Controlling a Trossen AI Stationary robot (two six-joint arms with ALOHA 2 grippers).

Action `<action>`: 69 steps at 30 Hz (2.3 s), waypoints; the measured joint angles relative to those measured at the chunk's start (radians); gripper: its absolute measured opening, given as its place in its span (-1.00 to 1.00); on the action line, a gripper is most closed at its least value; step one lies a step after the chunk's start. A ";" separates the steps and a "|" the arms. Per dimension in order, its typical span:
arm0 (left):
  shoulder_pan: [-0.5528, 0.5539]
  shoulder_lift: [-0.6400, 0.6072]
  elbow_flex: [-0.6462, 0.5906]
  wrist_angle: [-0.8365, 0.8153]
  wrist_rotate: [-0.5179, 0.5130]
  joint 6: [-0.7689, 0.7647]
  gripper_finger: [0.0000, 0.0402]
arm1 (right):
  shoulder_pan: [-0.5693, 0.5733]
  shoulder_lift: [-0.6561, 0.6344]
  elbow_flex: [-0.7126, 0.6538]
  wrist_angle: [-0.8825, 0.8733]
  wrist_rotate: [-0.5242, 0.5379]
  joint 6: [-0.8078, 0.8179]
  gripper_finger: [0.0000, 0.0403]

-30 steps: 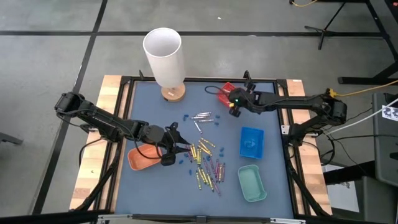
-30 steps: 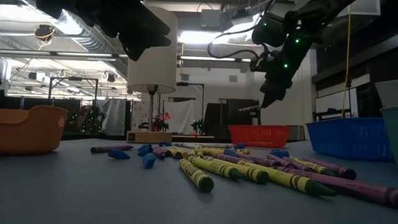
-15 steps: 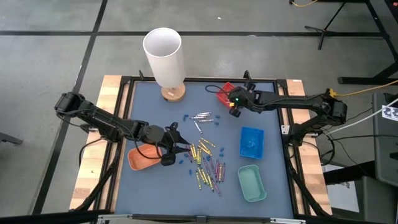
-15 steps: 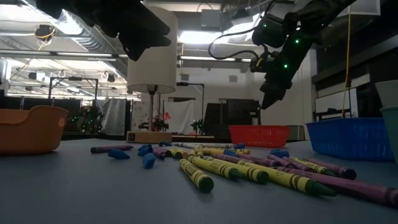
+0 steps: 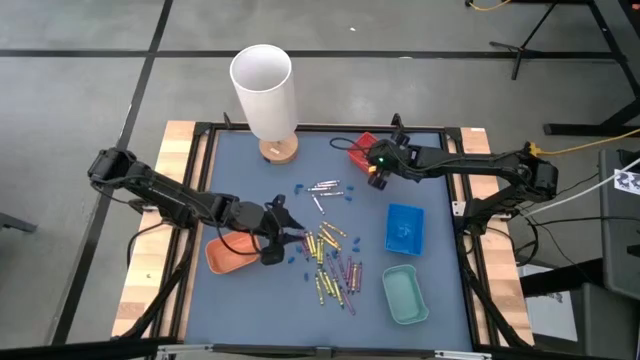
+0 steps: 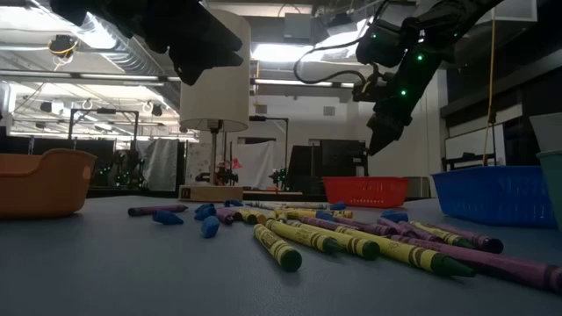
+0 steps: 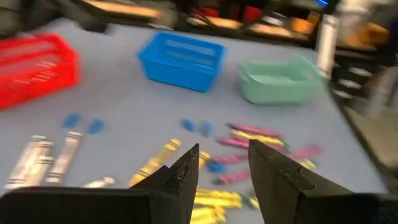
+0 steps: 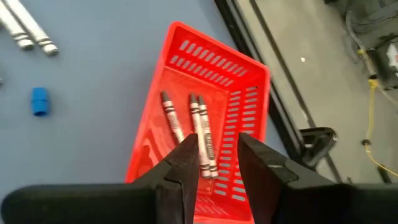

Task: Sort crayons
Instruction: Put the violet crayon into the orange bin

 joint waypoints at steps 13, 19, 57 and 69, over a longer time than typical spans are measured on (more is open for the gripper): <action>0.094 0.000 0.200 -0.443 -0.125 -0.089 -0.38 | 0.000 0.000 0.000 0.003 -0.193 0.001 -0.45; 0.113 0.009 0.209 -0.682 -0.124 -0.267 -0.38 | 0.000 0.000 0.000 0.004 -0.312 0.001 -0.45; 0.113 0.359 0.187 -0.742 0.046 -0.422 -0.38 | 0.293 0.000 0.000 0.248 -0.467 0.035 -0.45; 0.115 0.360 0.187 -0.744 0.072 -0.422 -0.38 | 0.455 0.000 0.000 0.246 -0.467 0.064 -0.45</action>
